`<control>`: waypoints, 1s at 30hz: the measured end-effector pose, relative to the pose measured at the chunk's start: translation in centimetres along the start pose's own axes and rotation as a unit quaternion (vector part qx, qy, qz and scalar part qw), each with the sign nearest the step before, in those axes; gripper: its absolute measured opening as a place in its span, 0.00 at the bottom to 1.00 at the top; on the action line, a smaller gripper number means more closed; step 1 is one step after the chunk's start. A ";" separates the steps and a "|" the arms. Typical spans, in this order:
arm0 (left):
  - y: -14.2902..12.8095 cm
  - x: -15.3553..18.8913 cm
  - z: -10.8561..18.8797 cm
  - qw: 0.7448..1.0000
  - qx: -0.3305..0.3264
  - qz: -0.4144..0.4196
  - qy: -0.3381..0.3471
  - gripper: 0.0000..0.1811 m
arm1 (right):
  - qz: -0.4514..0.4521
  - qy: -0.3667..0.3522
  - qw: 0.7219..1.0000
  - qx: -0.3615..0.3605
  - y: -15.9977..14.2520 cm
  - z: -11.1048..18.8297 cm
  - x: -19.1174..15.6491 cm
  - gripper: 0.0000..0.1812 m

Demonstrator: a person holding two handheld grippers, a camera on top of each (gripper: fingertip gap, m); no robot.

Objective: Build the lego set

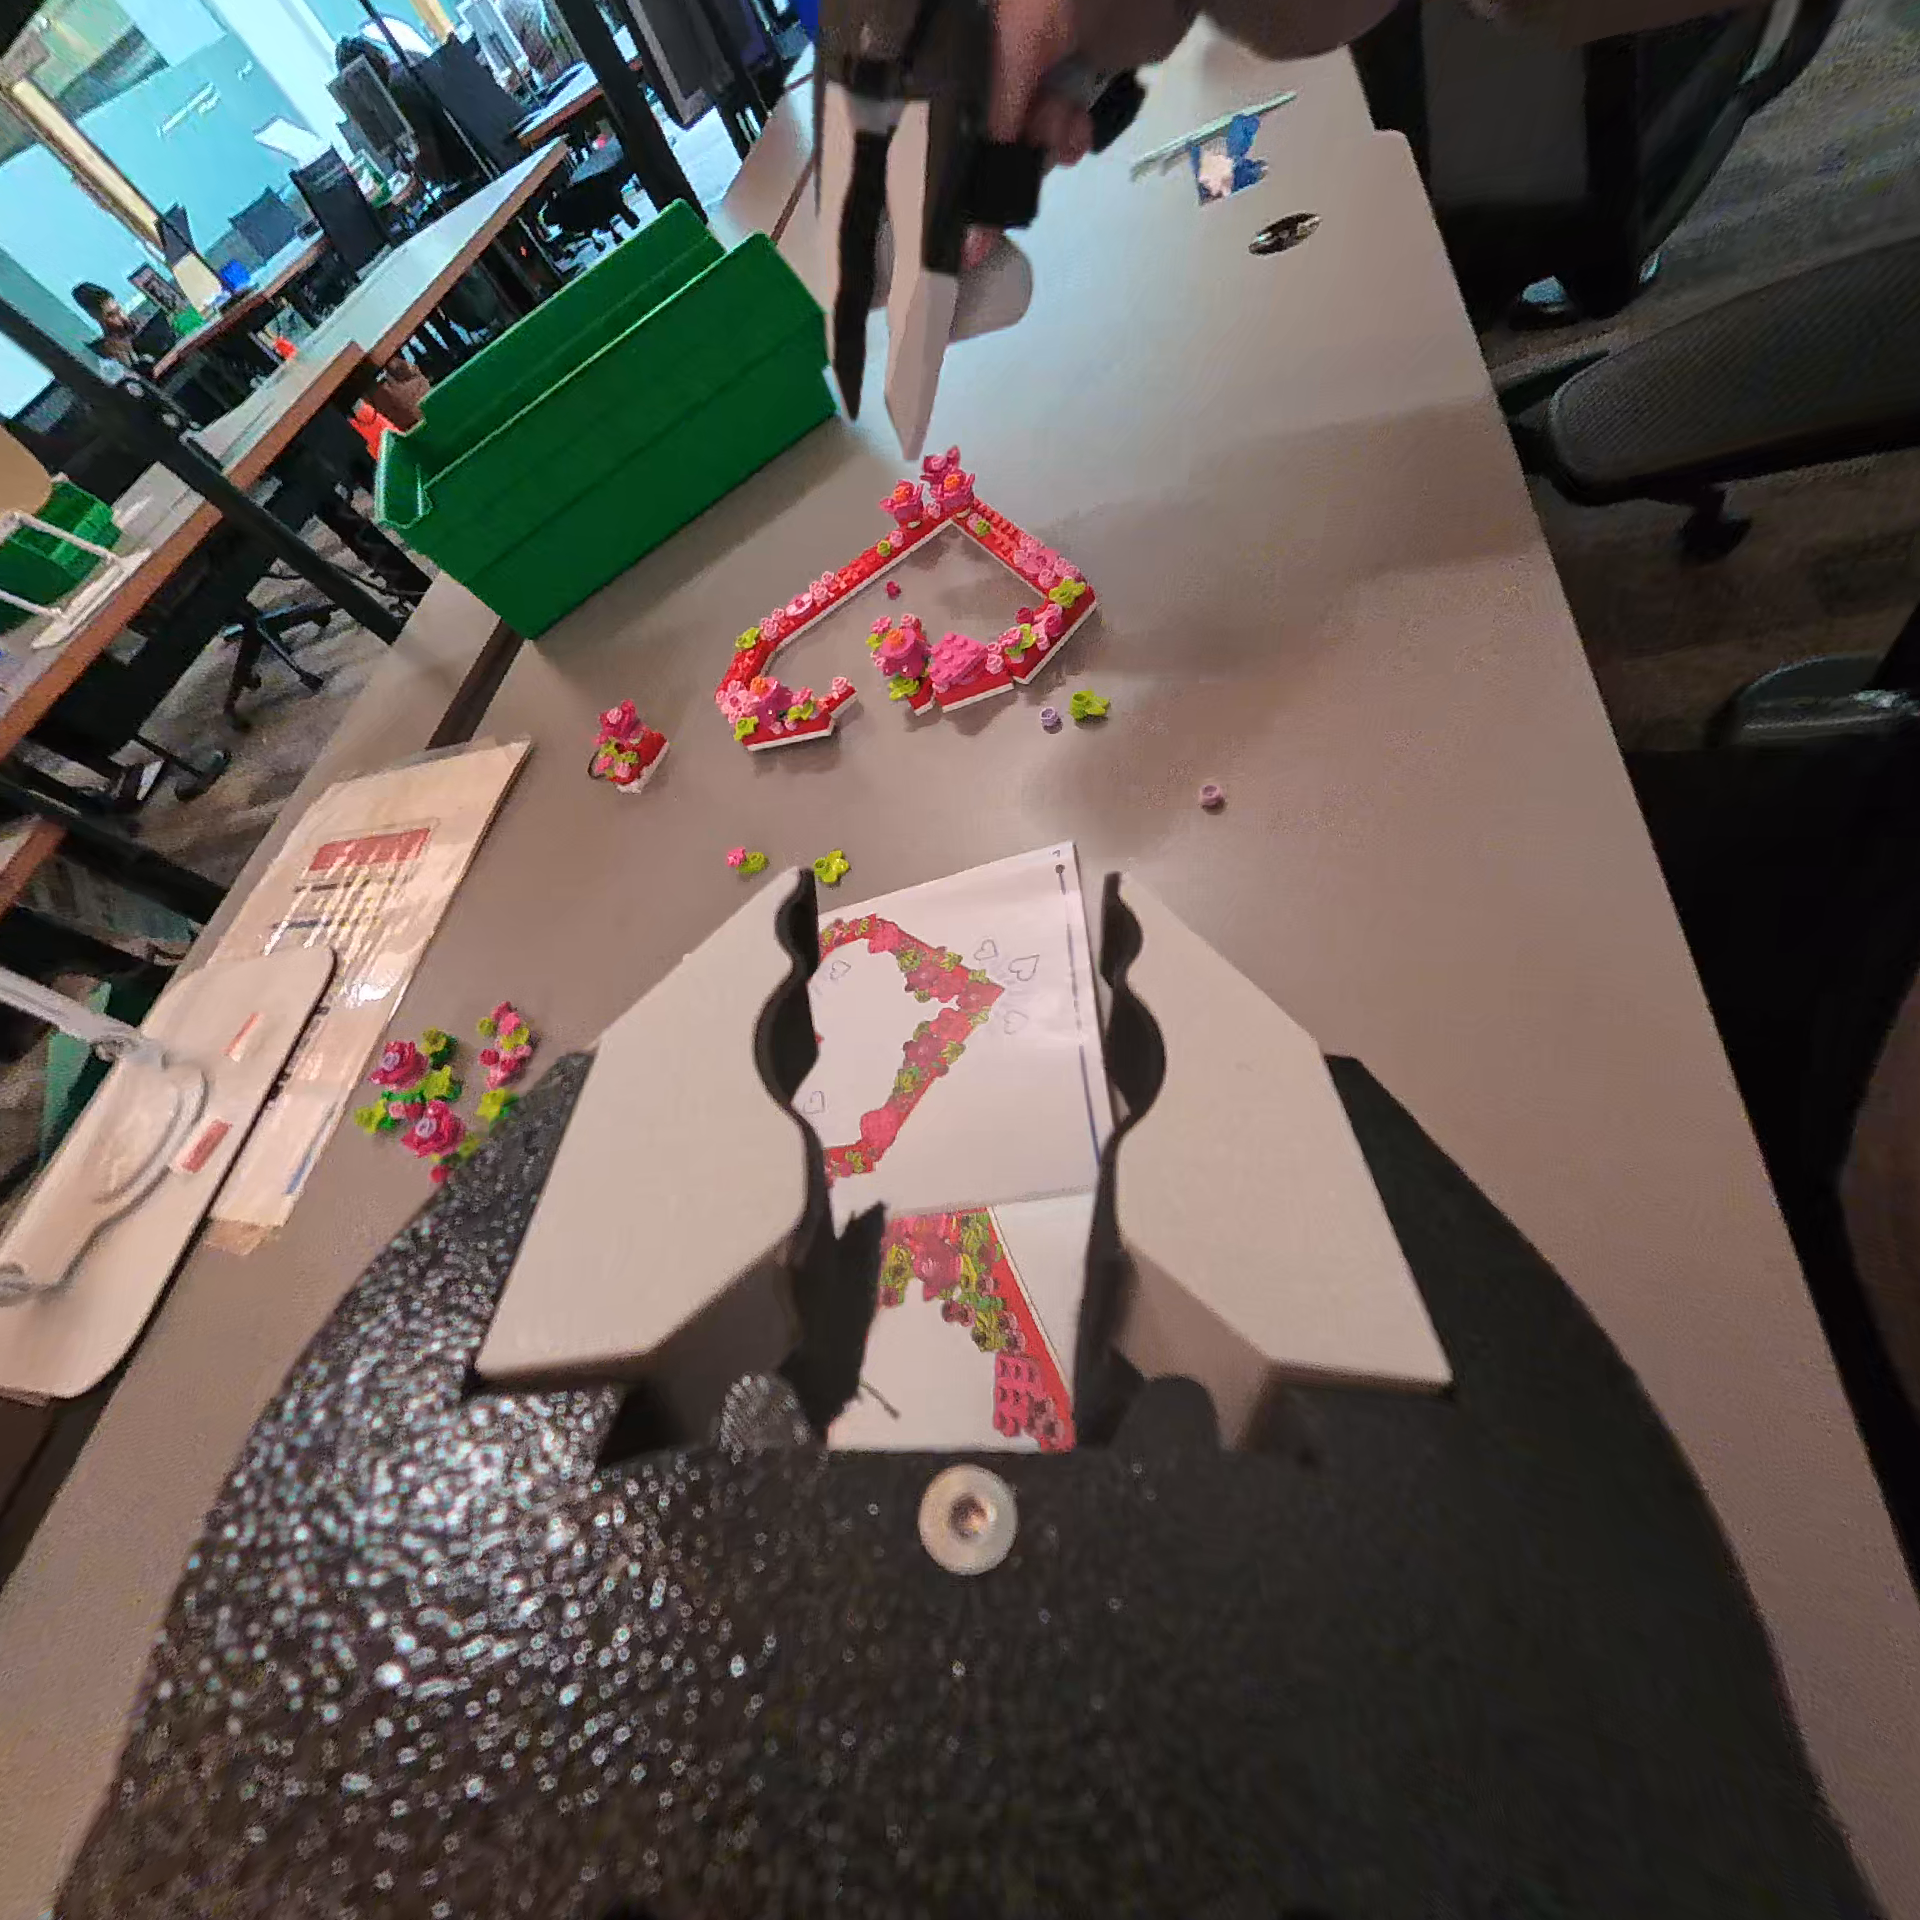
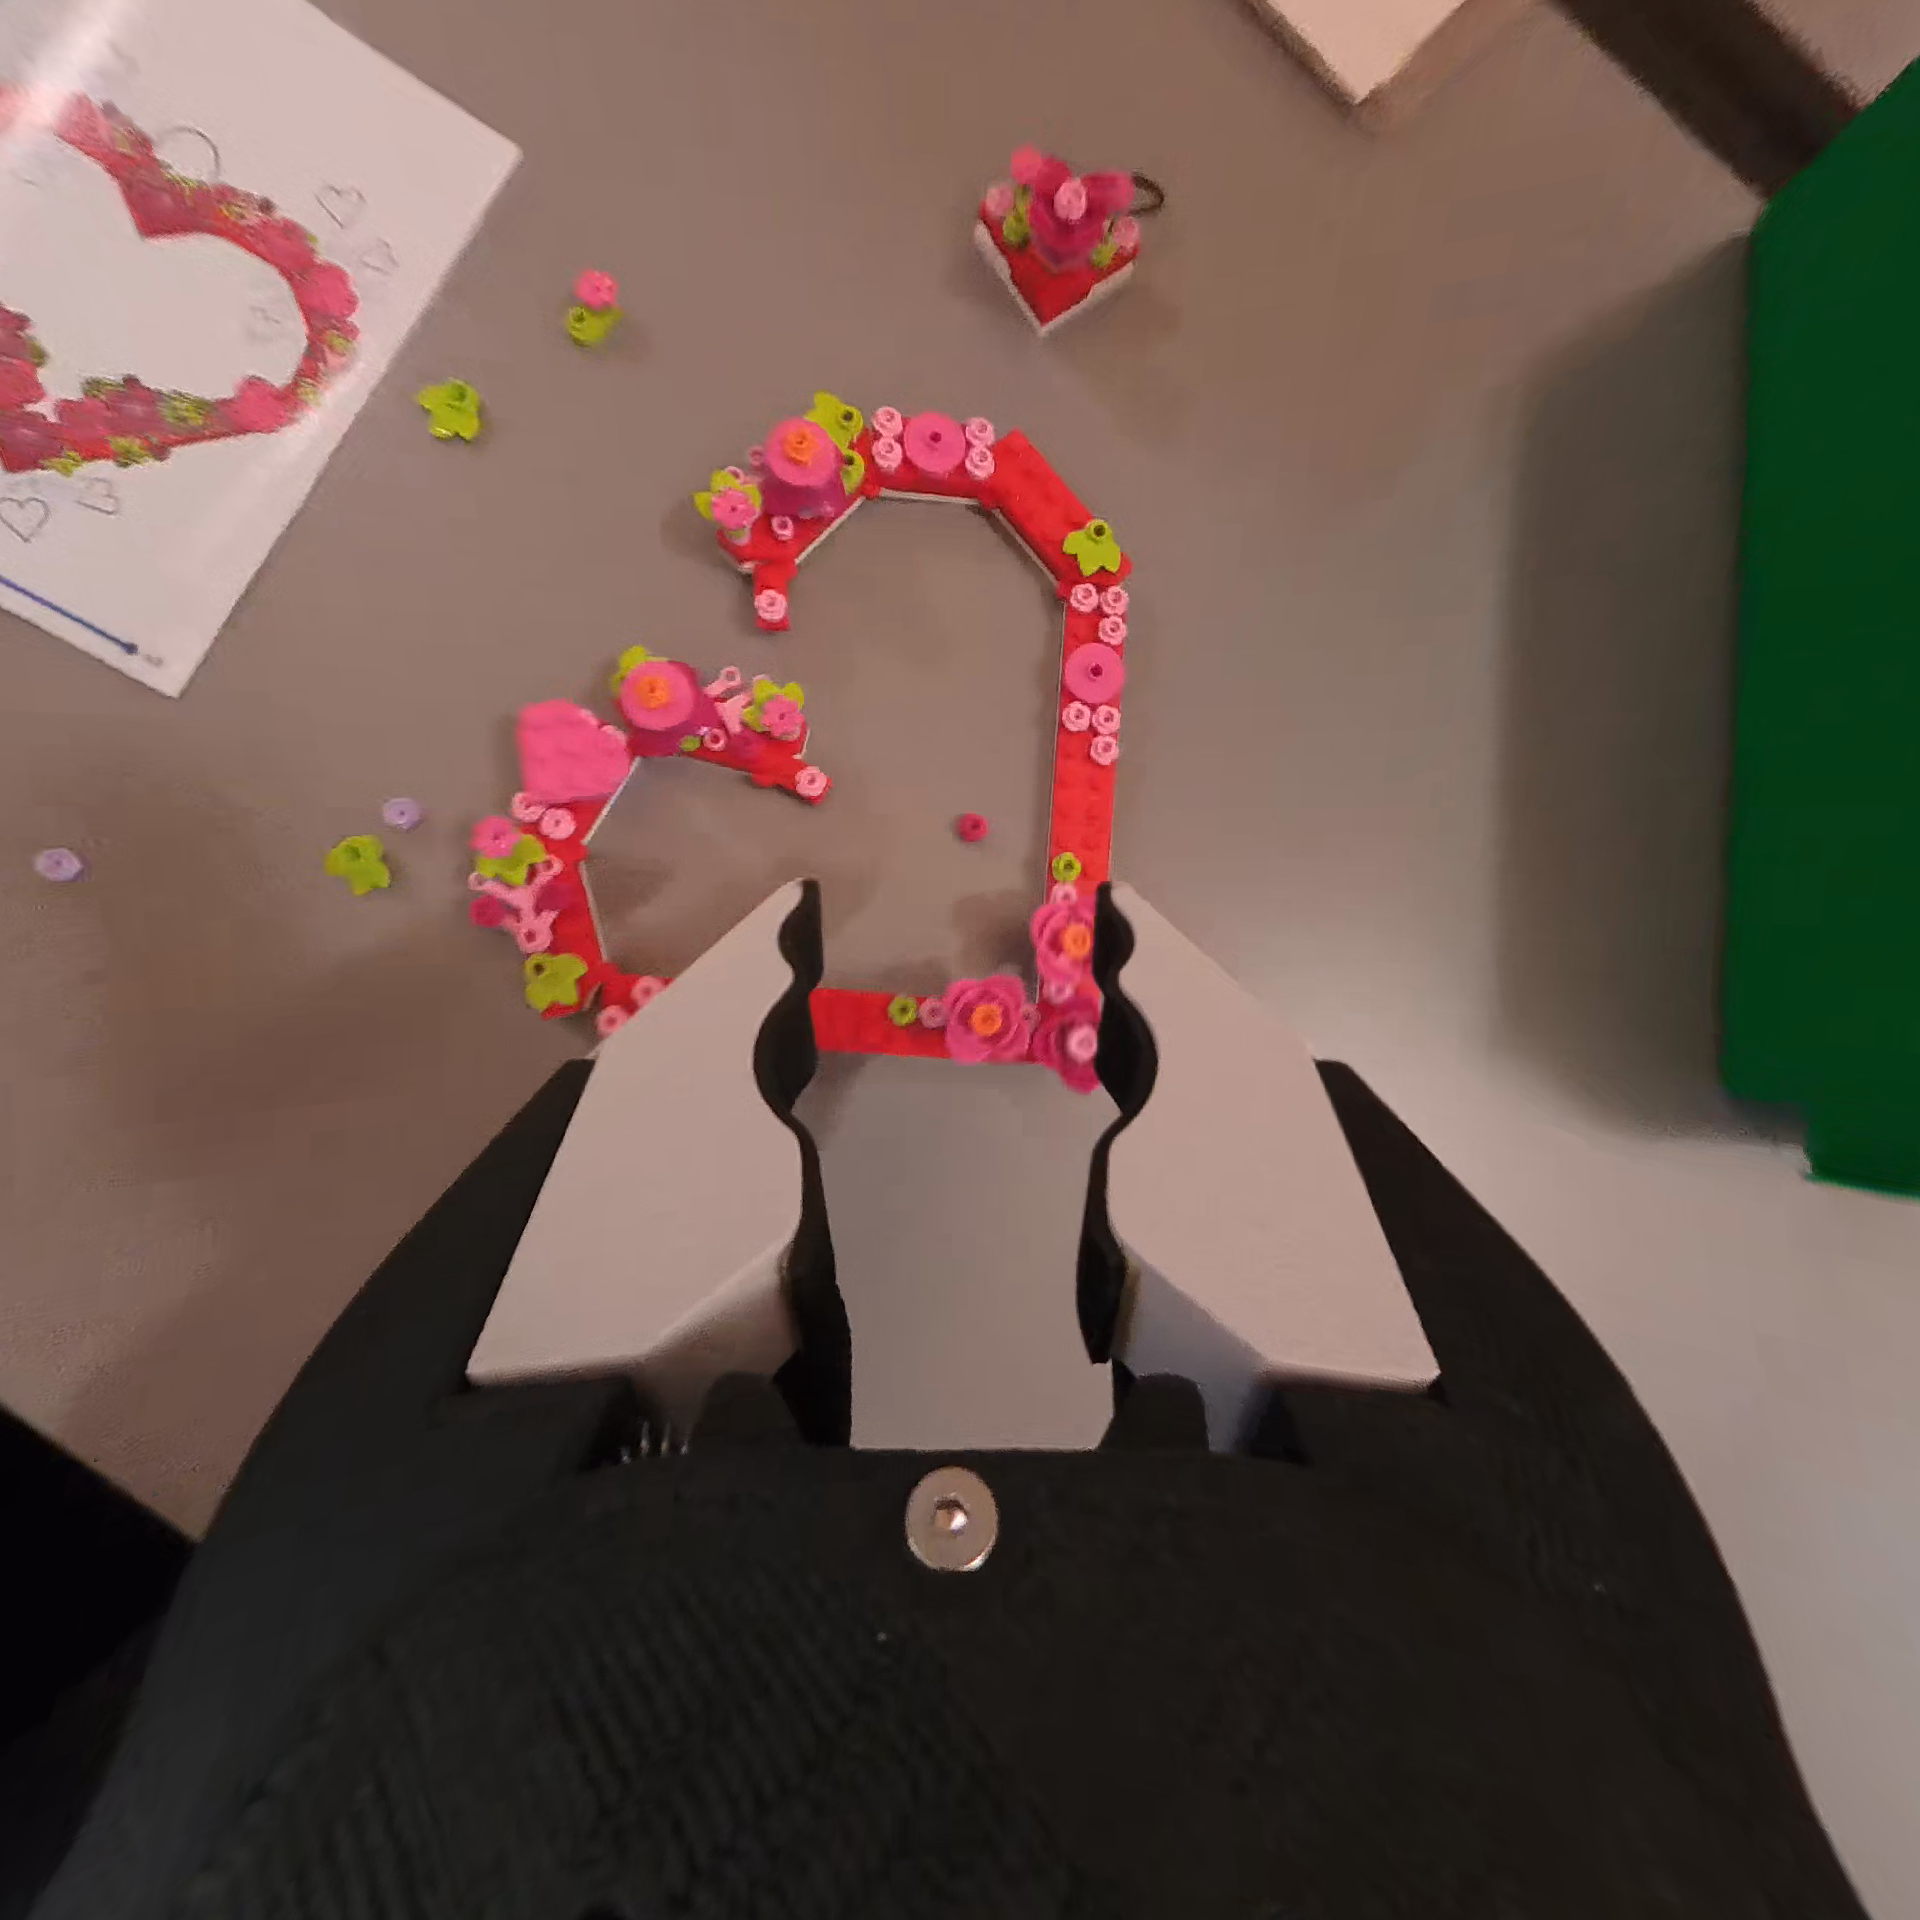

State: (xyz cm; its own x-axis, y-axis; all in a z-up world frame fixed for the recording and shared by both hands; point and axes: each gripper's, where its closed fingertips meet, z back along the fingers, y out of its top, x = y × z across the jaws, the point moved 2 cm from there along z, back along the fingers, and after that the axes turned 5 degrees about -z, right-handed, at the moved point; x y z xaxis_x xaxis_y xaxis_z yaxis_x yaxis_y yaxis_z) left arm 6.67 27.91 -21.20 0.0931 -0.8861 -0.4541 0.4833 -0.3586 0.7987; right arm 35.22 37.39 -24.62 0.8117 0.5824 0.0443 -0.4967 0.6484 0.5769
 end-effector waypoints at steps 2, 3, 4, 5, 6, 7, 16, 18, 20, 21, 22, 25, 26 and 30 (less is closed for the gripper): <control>-0.3 -0.2 0.2 1.000 -0.001 0.010 0.009 0.29 | 0.003 0.029 0.999 -0.030 0.7 -2.0 0.7 0.29; -0.4 -0.4 0.3 1.000 -0.001 0.013 0.016 0.29 | 0.006 0.036 0.998 -0.051 0.9 -3.1 1.0 0.30; -0.5 -0.7 0.5 1.000 0.000 0.017 0.022 0.30 | 0.012 0.038 0.996 -0.077 0.9 -4.2 1.4 0.30; -0.6 -0.9 0.6 0.999 0.003 0.020 0.025 0.29 | 0.020 0.037 0.994 -0.105 0.7 -5.3 1.8 0.30; -0.8 -1.1 0.8 0.999 0.000 0.022 0.026 0.30 | 0.027 0.035 0.990 -0.137 0.3 -6.3 2.1 0.29; -1.0 -1.4 1.1 0.999 -0.004 0.024 0.031 0.30 | 0.031 0.033 0.985 -0.167 -0.1 -7.1 2.4 0.28; -1.2 -2.8 2.7 0.997 0.022 0.052 0.048 0.29 | -0.019 0.026 0.972 -0.234 -0.3 -7.9 3.3 0.08; -1.4 -2.8 2.6 0.998 0.018 0.047 0.050 0.29 | -0.059 0.011 0.971 -0.233 -0.5 -7.8 3.6 0.08; -1.3 -2.7 2.6 0.998 0.017 0.045 0.050 0.28 | -0.105 -0.007 0.968 -0.226 -0.6 -7.7 4.0 0.08; -1.2 -2.6 2.7 0.998 0.018 0.045 0.049 0.28 | -0.128 -0.017 0.966 -0.223 -0.8 -7.6 4.2 0.08; -1.2 -2.5 2.7 0.998 0.019 0.046 0.050 0.28 | -0.151 -0.029 0.963 -0.220 -1.0 -7.5 4.4 0.08; -1.1 -2.4 2.7 0.997 0.023 0.049 0.049 0.27 | -0.217 -0.067 0.950 -0.214 -1.8 -6.9 5.3 0.08; -1.1 -2.5 2.6 0.997 0.024 0.052 0.049 0.27 | -0.239 -0.078 0.945 -0.210 -2.1 -6.7 5.6 0.08; -1.2 -2.4 2.5 0.997 0.023 0.057 0.045 0.27 | -0.331 -0.112 0.917 -0.192 -3.7 -5.6 6.0 0.08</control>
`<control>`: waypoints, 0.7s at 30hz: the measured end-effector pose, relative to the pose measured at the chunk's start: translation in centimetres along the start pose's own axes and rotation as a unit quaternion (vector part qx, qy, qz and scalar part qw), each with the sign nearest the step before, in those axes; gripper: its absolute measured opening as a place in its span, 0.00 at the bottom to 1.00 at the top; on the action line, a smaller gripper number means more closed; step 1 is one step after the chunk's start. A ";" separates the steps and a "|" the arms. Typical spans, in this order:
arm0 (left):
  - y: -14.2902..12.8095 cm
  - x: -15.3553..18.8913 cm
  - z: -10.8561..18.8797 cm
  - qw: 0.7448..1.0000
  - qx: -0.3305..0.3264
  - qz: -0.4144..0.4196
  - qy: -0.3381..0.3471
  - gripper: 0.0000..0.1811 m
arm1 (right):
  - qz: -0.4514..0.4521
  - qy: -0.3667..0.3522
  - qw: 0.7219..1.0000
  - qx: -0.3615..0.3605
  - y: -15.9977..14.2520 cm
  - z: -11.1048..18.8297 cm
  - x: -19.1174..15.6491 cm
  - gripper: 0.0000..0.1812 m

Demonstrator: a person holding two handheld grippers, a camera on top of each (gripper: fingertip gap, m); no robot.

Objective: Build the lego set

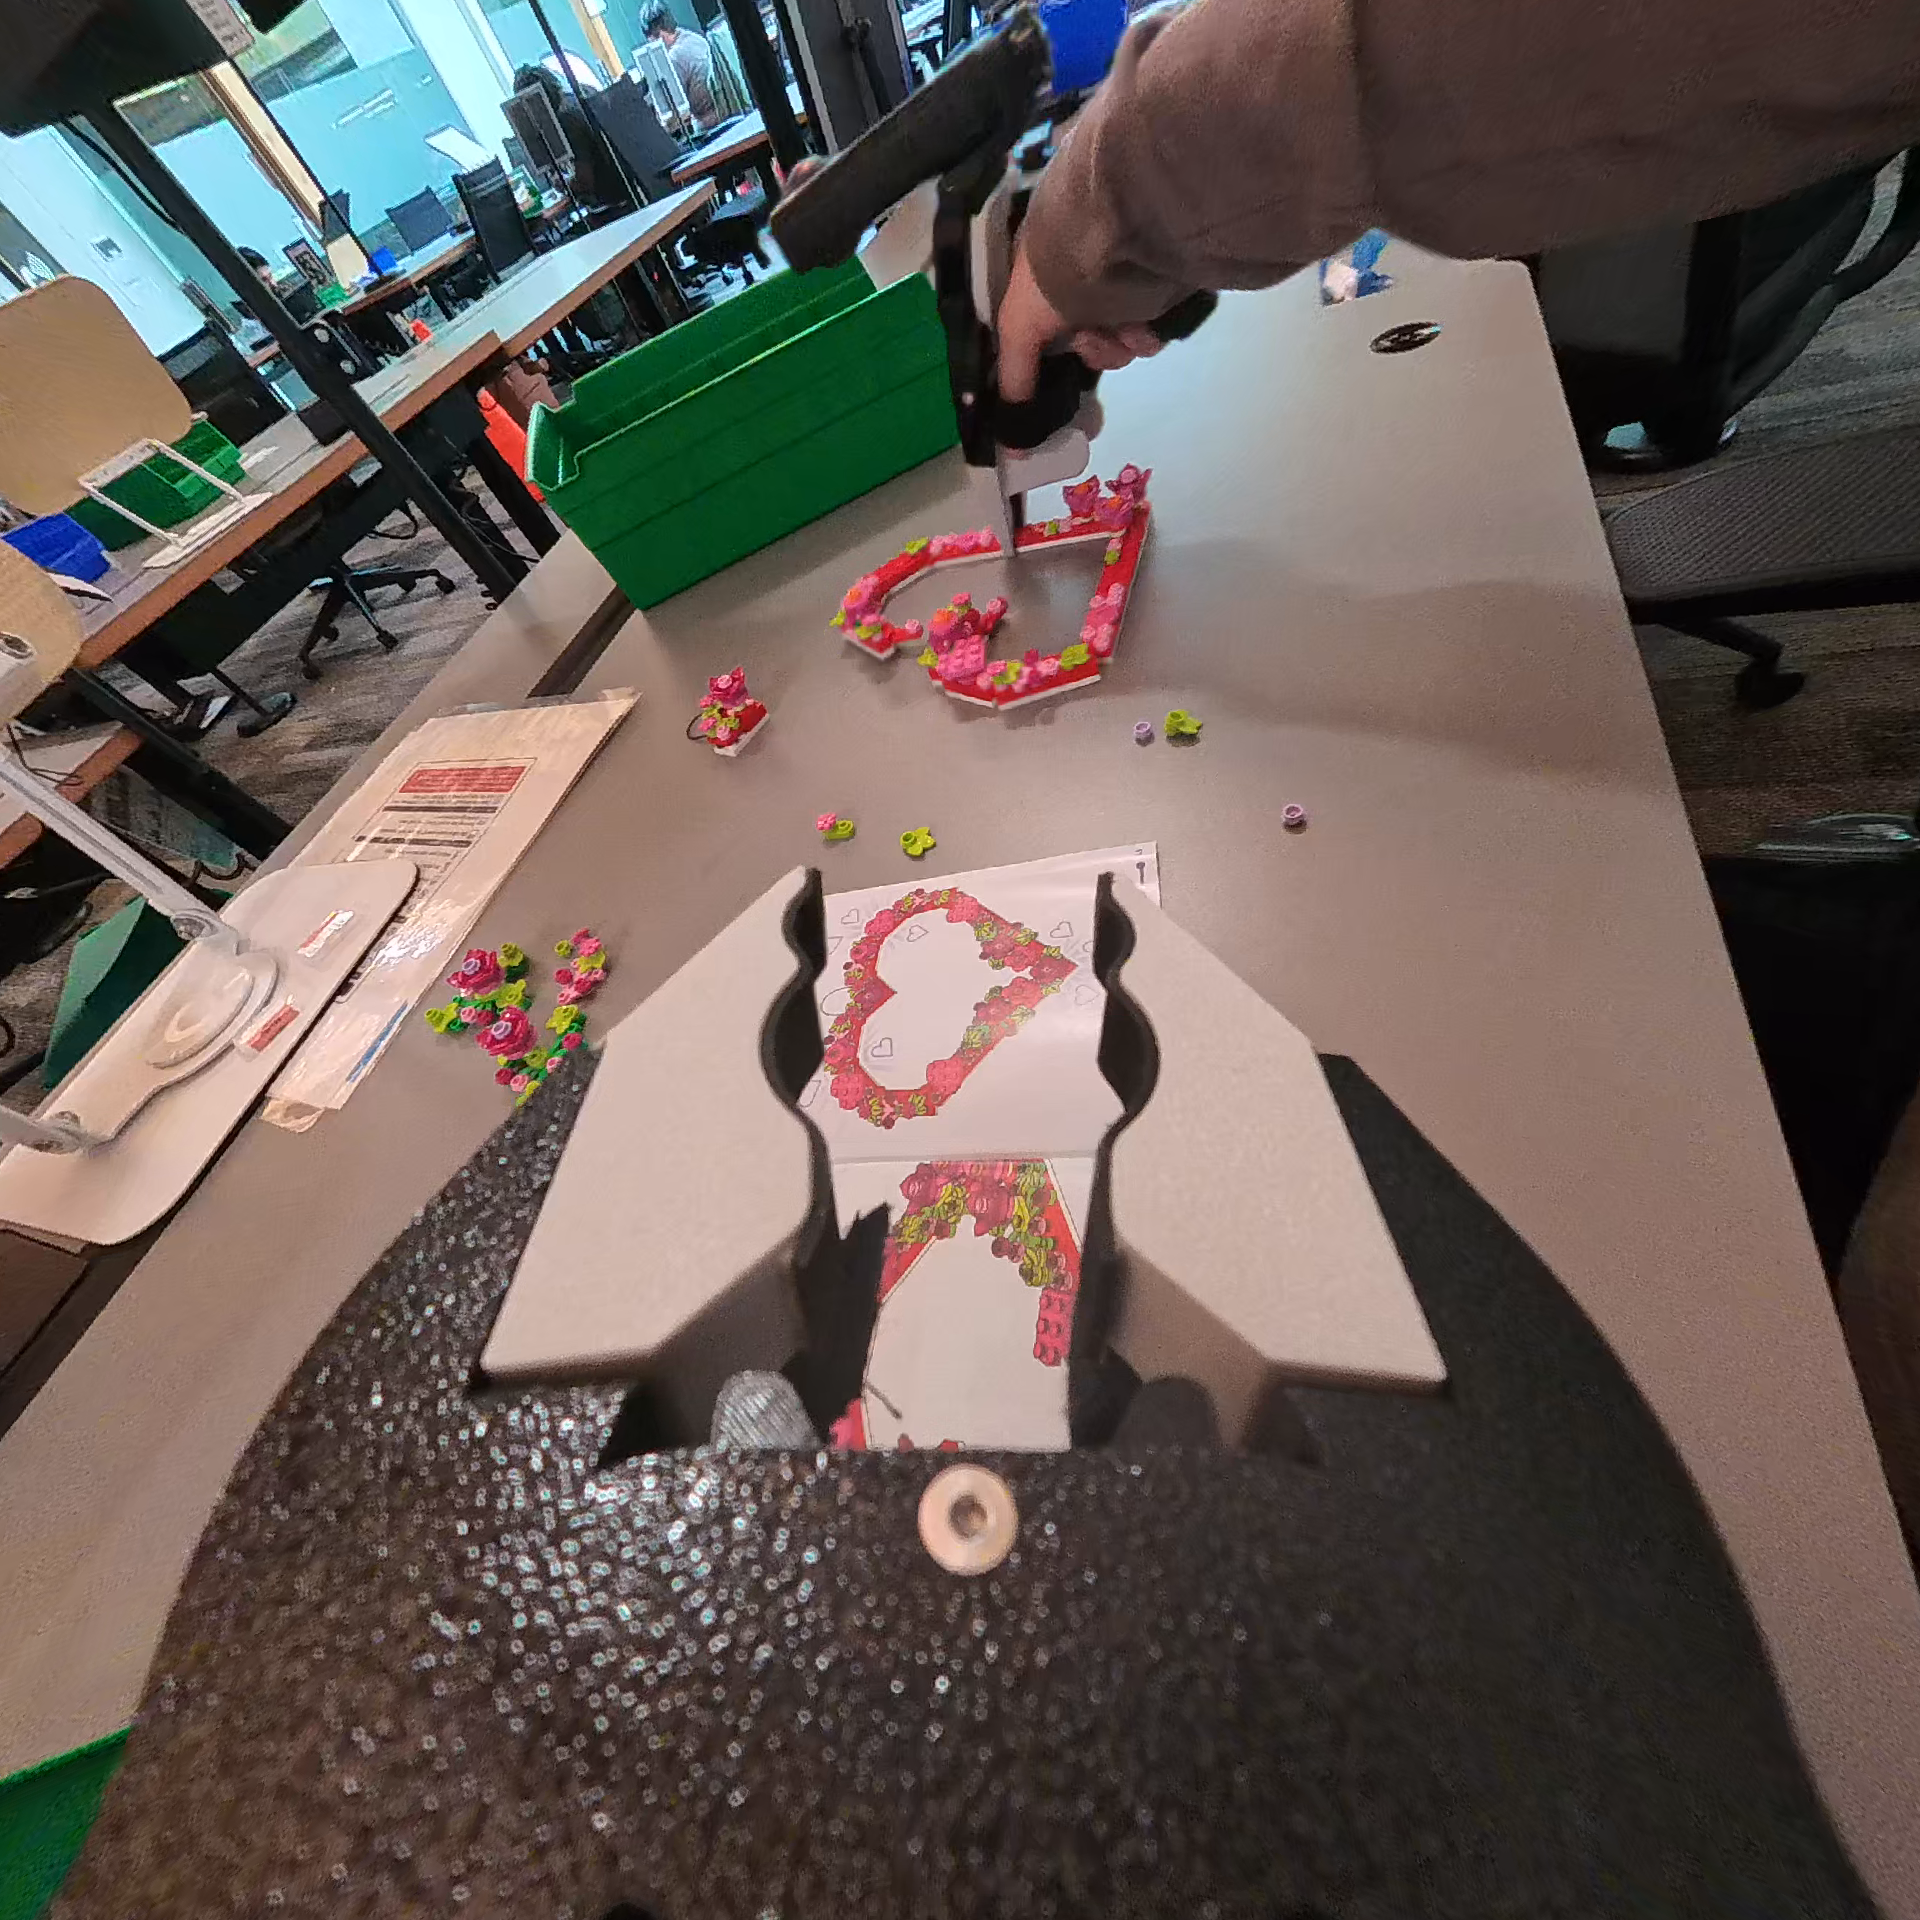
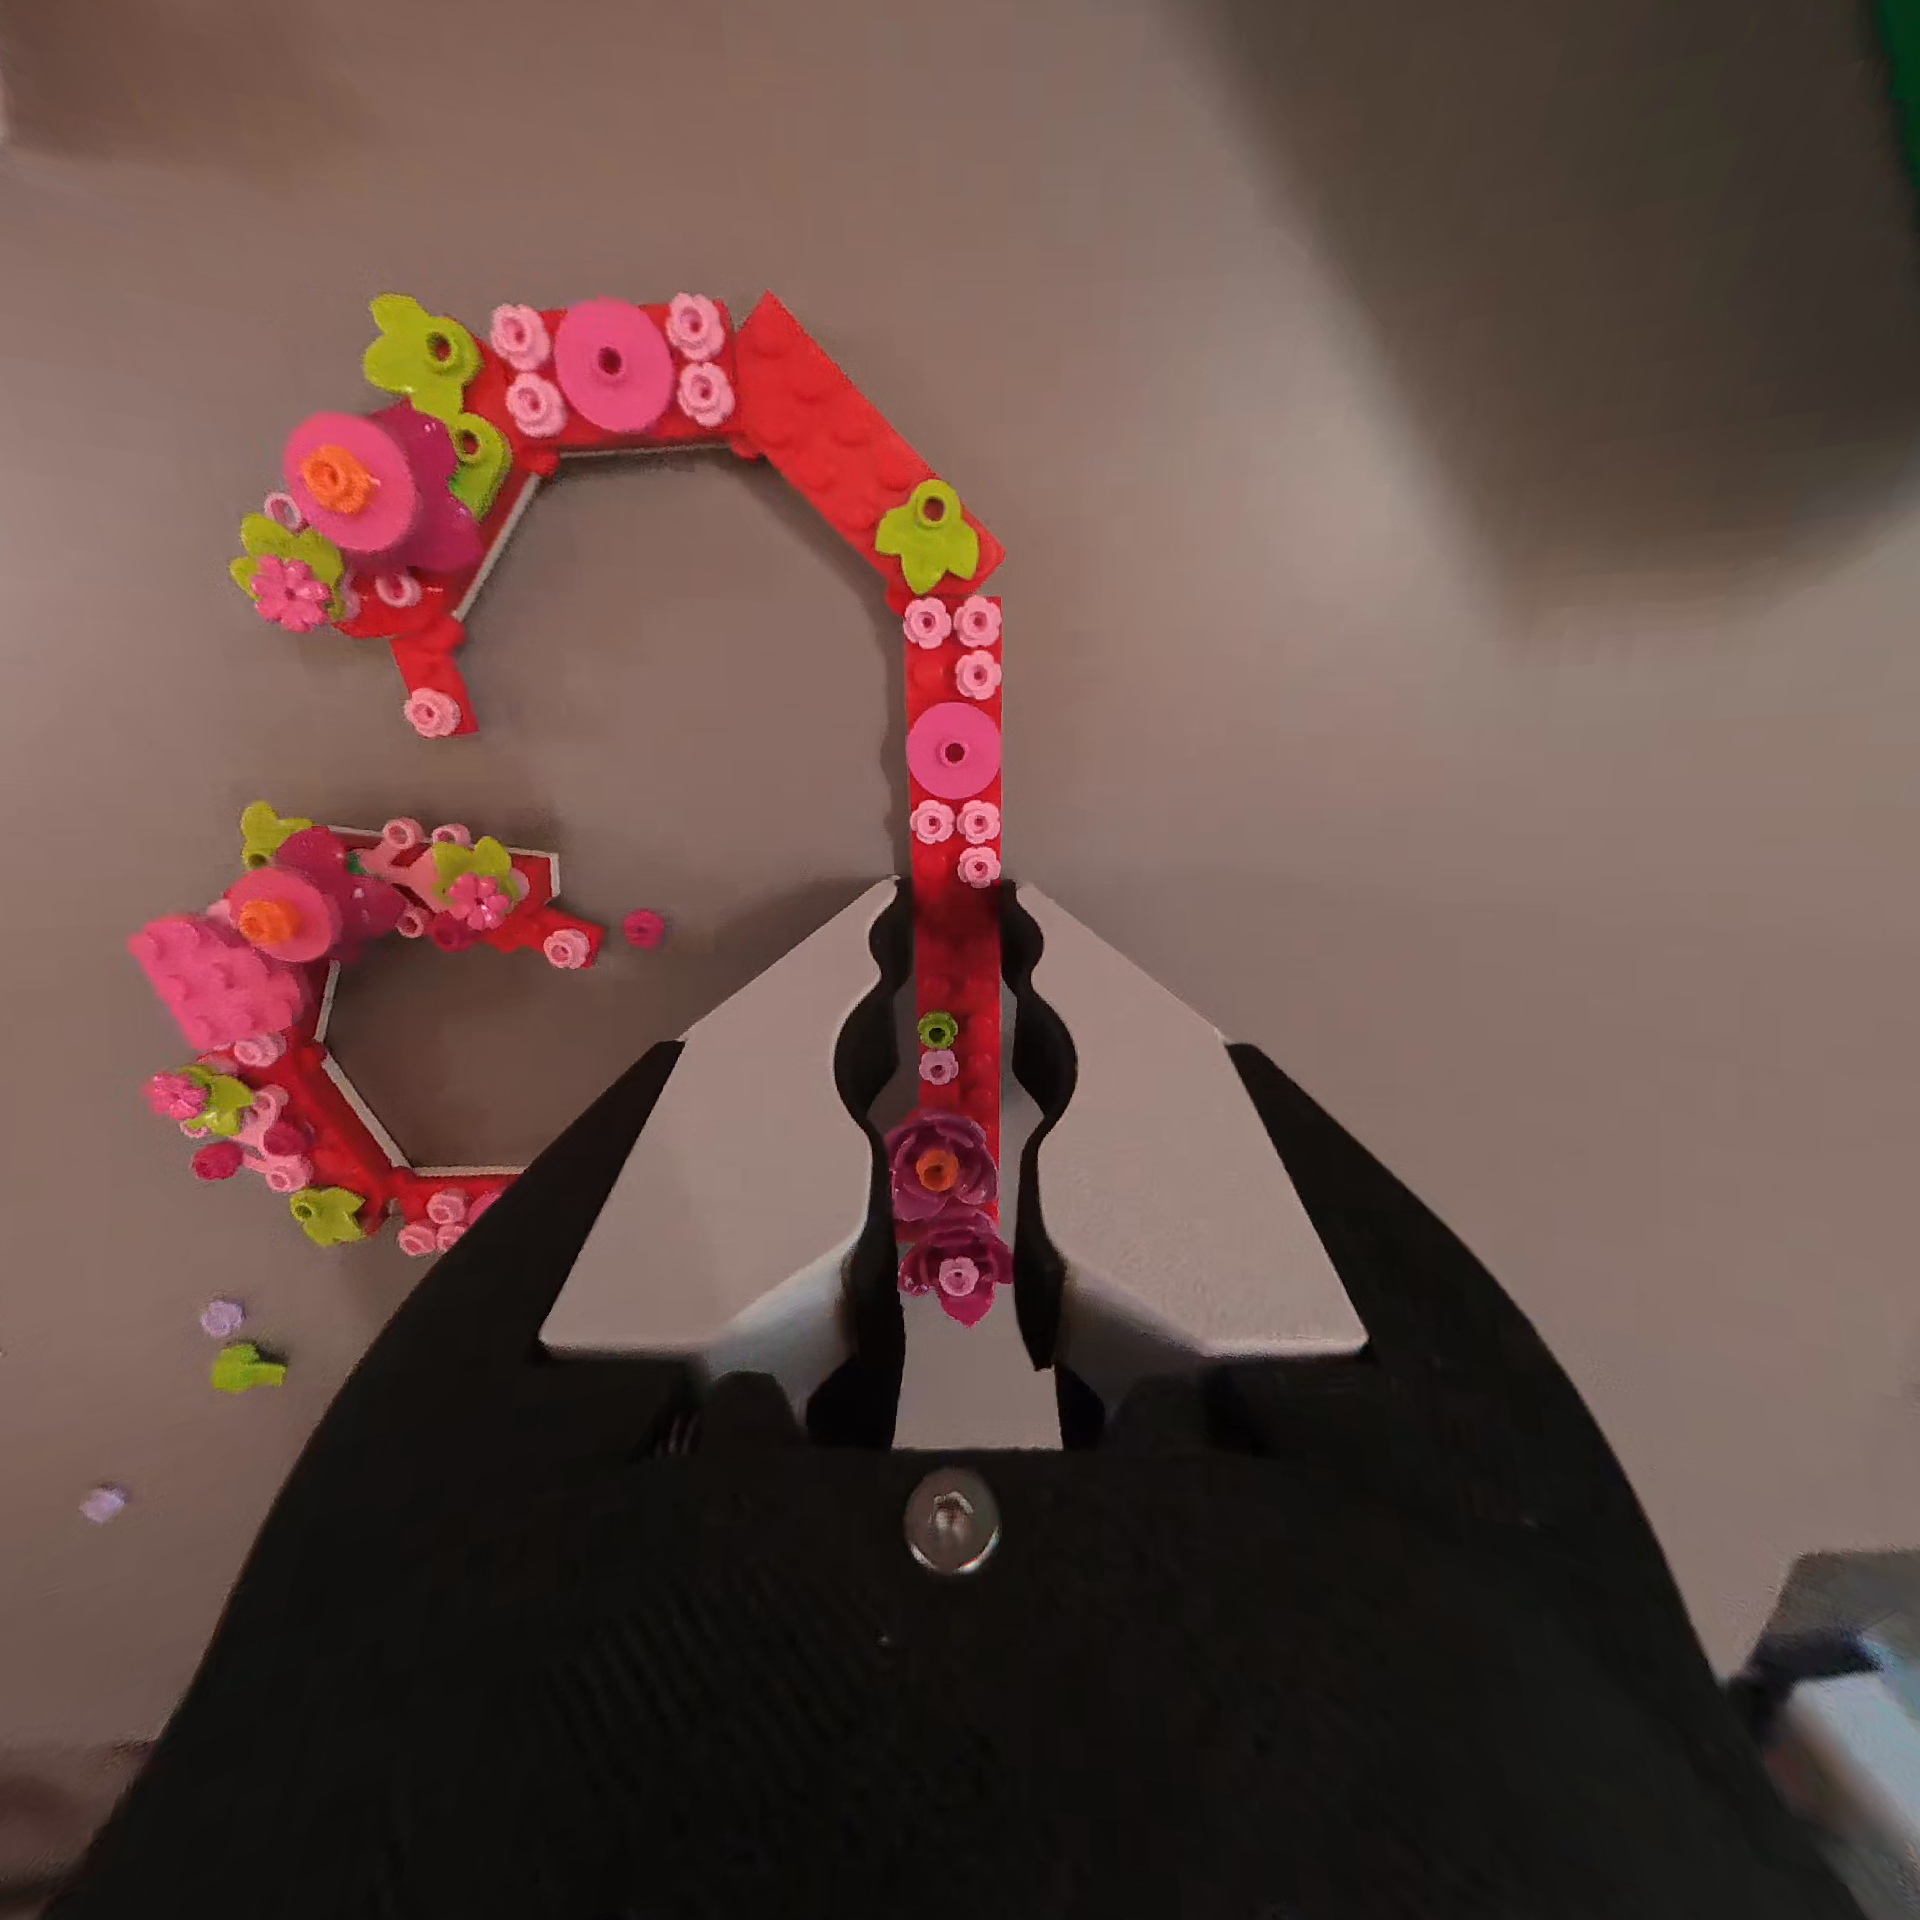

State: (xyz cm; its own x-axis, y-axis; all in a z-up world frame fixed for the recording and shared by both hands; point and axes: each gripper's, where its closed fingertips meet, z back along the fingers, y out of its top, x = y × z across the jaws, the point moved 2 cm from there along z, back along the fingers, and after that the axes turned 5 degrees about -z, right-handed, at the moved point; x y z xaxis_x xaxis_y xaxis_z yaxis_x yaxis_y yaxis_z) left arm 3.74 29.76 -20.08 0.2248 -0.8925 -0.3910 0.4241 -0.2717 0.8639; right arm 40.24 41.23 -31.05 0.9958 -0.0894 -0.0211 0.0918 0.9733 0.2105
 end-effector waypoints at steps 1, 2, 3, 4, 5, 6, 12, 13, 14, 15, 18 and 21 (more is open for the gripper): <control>0.0 0.0 0.0 1.000 0.001 0.002 -0.002 0.27 | -0.024 -0.007 1.000 0.004 -0.4 0.1 0.5 0.08; 0.1 0.0 -0.1 1.000 0.002 0.005 -0.001 0.27 | -0.047 -0.012 0.999 0.009 -0.8 0.2 0.9 0.08; 0.1 -0.1 -0.1 1.000 0.003 0.008 0.000 0.27 | -0.067 -0.015 0.998 0.015 -1.3 0.3 1.2 0.08; 0.1 -0.1 -0.1 1.000 0.005 0.010 -0.001 0.27 | -0.085 -0.017 0.996 0.024 -1.7 0.4 1.5 0.08; 0.1 -0.1 -0.2 1.000 0.006 0.013 -0.001 0.27 | -0.099 -0.017 0.994 0.034 -2.2 0.6 1.6 0.08; 0.1 -0.1 -0.2 1.000 0.007 0.016 -0.001 0.27 | -0.108 -0.013 0.993 0.041 -2.7 0.7 1.6 0.09; 0.1 -1.1 0.6 0.999 0.020 0.038 0.015 0.28 | -0.089 0.005 0.987 0.137 -3.5 4.8 2.1 0.26; 0.2 -1.5 1.0 0.999 0.022 0.039 0.024 0.28 | -0.077 0.026 0.979 0.187 -3.0 6.4 1.5 0.25; 0.3 -2.0 1.4 0.998 0.025 0.041 0.034 0.28 | -0.054 0.053 0.969 0.236 -2.8 8.0 0.3 0.24; 0.5 -2.5 1.8 0.998 0.027 0.043 0.045 0.28 | -0.018 0.084 0.956 0.280 -3.0 9.4 -1.7 0.23; 0.8 -4.0 3.2 0.995 0.029 0.050 0.078 0.28 | 0.138 0.200 0.915 0.322 -7.1 11.4 -10.7 0.20; 1.1 -4.9 4.4 0.993 0.039 0.057 0.098 0.27 | 0.271 0.278 0.870 0.303 -13.2 10.6 -19.6 0.19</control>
State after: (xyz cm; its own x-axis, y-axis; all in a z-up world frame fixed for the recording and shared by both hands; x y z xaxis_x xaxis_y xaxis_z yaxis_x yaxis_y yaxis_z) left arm -0.75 32.28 -15.81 0.4364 -0.8343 -0.3370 0.3185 -0.2070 0.9250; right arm 19.54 27.88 -23.03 0.7537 0.6285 -0.1920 -0.2392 0.5344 0.8107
